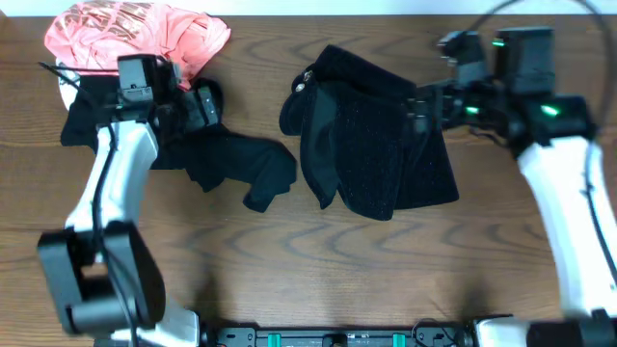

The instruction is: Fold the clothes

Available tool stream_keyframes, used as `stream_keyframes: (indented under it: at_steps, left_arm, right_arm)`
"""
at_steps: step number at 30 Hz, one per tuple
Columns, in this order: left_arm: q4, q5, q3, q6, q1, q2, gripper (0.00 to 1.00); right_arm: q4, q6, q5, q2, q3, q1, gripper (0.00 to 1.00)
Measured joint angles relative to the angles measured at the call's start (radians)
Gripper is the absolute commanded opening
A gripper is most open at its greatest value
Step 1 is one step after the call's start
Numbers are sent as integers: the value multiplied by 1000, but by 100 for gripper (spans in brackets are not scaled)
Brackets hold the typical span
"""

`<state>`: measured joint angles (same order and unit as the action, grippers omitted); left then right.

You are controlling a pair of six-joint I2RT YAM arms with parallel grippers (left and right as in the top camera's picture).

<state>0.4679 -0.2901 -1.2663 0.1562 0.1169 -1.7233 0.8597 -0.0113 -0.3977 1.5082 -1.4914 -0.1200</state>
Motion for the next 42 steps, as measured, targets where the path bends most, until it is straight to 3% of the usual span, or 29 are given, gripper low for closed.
stream_keyframes:
  at_steps: [10,16,27,42]
  left_arm:
    - [85,-78,0,5,-68,232,98]
    - [93,-86,0,20,-43,231,98]
    - [157,-88,0,81,145,296,98]
    - [171,-89,0,118,147,303,98]
  right_arm:
    - [-173,13,28,266,2,-138,99]
    - [-181,41,175,266,-5,-256,99]
    - [-221,143,388,266,-85,-406,99]
    - [-129,351,440,346,-87,-426,99]
